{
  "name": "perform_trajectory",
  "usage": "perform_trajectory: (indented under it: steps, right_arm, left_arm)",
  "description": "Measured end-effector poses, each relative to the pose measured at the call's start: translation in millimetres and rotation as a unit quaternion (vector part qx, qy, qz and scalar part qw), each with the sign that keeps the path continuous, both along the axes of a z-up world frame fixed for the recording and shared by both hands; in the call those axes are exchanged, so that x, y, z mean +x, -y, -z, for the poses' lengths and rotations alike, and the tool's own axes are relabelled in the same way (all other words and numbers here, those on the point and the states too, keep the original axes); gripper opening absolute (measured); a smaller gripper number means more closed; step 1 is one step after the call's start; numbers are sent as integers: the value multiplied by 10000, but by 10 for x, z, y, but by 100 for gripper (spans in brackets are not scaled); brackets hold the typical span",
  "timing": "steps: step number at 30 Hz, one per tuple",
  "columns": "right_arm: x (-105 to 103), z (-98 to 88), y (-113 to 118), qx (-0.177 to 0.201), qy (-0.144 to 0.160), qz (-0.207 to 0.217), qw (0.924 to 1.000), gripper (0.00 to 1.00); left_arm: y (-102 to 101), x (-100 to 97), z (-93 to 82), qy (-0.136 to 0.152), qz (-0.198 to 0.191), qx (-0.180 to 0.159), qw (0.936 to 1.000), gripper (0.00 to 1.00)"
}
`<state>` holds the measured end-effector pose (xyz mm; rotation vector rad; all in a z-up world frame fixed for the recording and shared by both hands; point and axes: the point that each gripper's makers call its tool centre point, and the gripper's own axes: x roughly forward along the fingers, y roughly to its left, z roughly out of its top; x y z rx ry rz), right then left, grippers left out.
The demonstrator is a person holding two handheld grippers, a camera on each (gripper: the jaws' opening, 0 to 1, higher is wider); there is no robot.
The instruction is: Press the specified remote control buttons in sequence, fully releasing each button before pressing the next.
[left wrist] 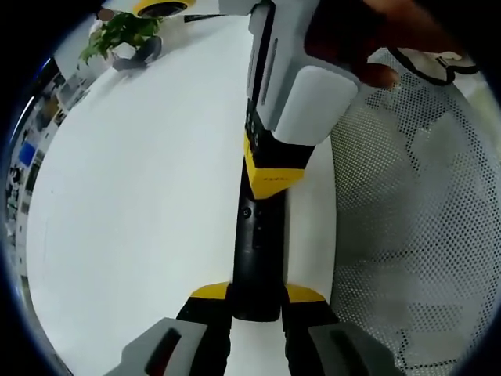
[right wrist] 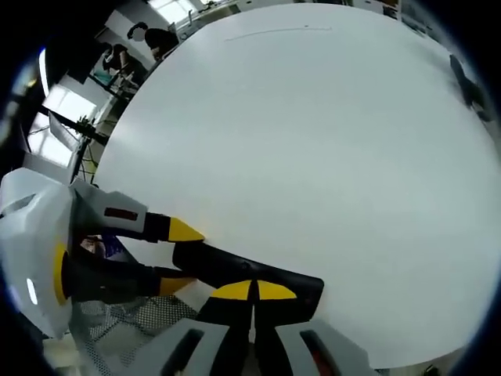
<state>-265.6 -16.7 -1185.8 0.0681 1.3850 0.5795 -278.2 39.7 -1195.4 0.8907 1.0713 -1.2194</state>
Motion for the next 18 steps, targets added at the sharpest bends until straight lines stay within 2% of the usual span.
perform_trajectory:
  steps: [6,10,13,18]
  right_arm:
    - [5,7,7,56,6,109,9999,0]
    - [14,15,2,-45,60,58,10000,0]
    - [26,20,15,-10,-34,227,9997,0]
    - [27,13,17,167,-128,196,9996,0]
  left_arm:
    - [-4,5,-5,-64,4,-15,10000,24]
    - [-5,6,-7,-50,-8,-91,9999,24]
    - [-3,6,-5,-44,-2,-74,10000,24]
    - [-2,7,0,-44,11,-43,10000,24]
